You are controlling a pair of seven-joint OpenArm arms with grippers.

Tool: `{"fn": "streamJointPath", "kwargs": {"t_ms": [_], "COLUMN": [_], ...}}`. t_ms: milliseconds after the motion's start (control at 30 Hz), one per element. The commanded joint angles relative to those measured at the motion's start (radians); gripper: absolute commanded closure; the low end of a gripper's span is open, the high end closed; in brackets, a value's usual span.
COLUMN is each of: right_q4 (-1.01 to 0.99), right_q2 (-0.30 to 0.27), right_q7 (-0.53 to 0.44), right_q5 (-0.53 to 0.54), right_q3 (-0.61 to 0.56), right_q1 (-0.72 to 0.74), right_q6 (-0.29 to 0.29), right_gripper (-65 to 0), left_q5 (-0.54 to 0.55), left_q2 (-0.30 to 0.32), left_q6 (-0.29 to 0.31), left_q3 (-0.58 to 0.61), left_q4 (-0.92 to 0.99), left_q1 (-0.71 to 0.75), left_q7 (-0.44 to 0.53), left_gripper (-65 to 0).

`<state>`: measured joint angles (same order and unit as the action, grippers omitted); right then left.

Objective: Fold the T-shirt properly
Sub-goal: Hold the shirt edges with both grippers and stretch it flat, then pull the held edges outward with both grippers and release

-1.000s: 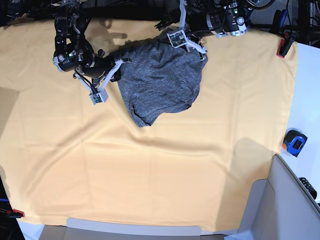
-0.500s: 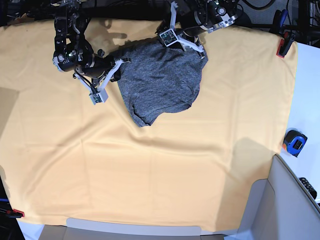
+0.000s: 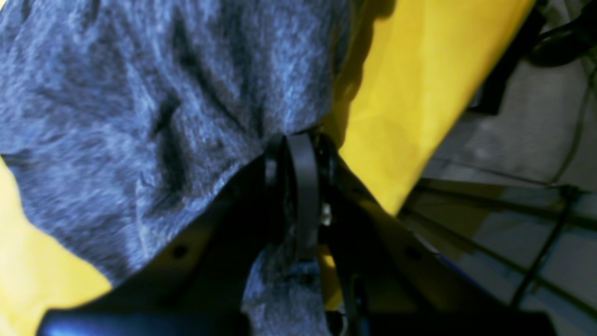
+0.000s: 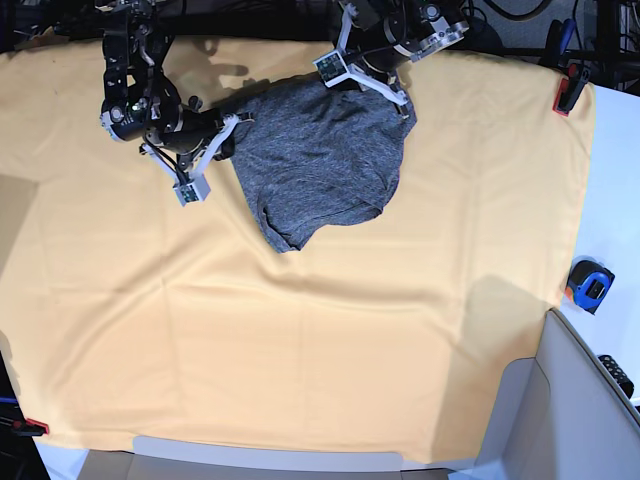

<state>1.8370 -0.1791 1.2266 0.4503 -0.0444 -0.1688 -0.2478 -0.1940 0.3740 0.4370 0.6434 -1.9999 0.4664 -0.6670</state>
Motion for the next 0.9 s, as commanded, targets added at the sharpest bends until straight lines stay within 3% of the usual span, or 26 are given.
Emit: {"fn": "streamJointPath", "kwargs": {"t_ms": [0, 233, 467, 767, 867], "right_q4": [0.016, 0.016, 0.019, 0.180, 0.186], "right_q2": [-0.006, -0.033, -0.040, -0.033, -0.058], "right_q7": [-0.009, -0.009, -0.009, -0.006, -0.006], "right_q5": [0.006, 0.003, -0.091, 0.006, 0.008], "right_q3": [0.002, 0.010, 0.008, 0.010, 0.007], "right_q1": [0.008, 0.018, 0.027, -0.007, -0.028], "right_q6": [-0.006, -0.003, -0.003, -0.003, -0.003], "right_gripper": [0.0, 0.0, 0.0, 0.0, 0.0], "left_q5": [-0.017, -0.100, -0.104, -0.101, -0.101], "left_q2": [0.018, 0.062, 0.150, 0.148, 0.148], "left_q6": [0.027, 0.029, 0.029, 0.029, 0.029], "left_q3": [0.006, 0.008, 0.008, 0.006, 0.006], "left_q4": [-0.011, -0.011, -0.012, -0.012, -0.011], "left_q1": [0.024, 0.045, 0.048, 0.044, 0.042], "left_q7": [-0.015, -0.067, -0.078, -0.078, -0.078], "left_gripper": [0.0, 0.0, 0.0, 0.0, 0.0]}}
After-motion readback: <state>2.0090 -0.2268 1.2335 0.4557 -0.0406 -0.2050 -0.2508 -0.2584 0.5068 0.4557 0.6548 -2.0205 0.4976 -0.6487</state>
